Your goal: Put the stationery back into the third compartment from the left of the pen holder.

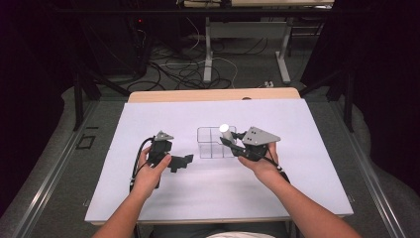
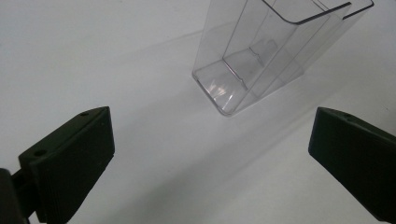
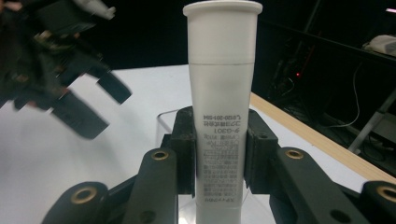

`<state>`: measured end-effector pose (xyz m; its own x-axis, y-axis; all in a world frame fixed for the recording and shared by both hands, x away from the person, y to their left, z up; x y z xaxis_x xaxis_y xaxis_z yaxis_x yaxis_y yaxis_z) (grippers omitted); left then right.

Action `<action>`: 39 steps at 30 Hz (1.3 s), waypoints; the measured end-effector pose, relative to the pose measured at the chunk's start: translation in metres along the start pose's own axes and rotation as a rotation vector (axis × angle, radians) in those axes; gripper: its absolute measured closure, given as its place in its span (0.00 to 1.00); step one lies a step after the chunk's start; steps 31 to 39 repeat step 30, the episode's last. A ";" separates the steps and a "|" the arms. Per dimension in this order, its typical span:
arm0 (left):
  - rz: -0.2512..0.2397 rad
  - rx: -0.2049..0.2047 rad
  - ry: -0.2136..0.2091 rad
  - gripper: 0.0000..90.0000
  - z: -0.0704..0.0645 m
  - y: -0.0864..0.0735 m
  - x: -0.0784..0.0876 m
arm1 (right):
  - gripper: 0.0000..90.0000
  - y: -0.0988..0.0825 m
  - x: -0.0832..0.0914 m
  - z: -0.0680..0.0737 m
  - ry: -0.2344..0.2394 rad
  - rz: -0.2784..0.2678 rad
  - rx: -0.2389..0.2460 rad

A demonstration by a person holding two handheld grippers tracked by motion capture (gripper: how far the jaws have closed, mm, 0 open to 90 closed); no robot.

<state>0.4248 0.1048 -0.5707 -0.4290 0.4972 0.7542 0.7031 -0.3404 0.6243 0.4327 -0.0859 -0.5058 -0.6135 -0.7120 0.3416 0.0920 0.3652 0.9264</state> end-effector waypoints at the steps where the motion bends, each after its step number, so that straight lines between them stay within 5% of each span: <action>1: 0.000 0.003 0.002 0.01 0.001 0.000 0.000 | 0.78 0.001 -0.002 -0.004 -0.010 -0.008 -0.015; 9: 0.028 -0.007 0.010 0.01 0.002 -0.005 -0.006 | 0.78 -0.007 -0.021 -0.035 -0.037 -0.030 -0.124; 17: 0.030 -0.004 0.013 0.00 0.004 -0.006 -0.007 | 0.78 -0.018 -0.031 -0.039 -0.024 -0.006 -0.185; 22: 0.025 0.007 0.008 0.00 0.005 -0.006 -0.006 | 0.77 -0.021 -0.034 -0.033 -0.010 0.012 -0.181; 28: 0.025 0.006 0.020 0.00 0.008 -0.005 -0.004 | 0.53 -0.010 -0.024 -0.031 -0.013 -0.035 -0.204; 39: 0.019 0.002 0.022 0.01 0.010 -0.005 -0.003 | 0.53 -0.006 -0.017 -0.031 -0.022 -0.048 -0.185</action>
Point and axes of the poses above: each handheld gripper's, and its own axes: x roughly backward along the jaws, y roughly out of its top, z roughly to its left, the point moved 9 cm from there along -x, roughly forward along the jaws, and after that the axes turned 8 degrees about z, right-handed, at the moved point
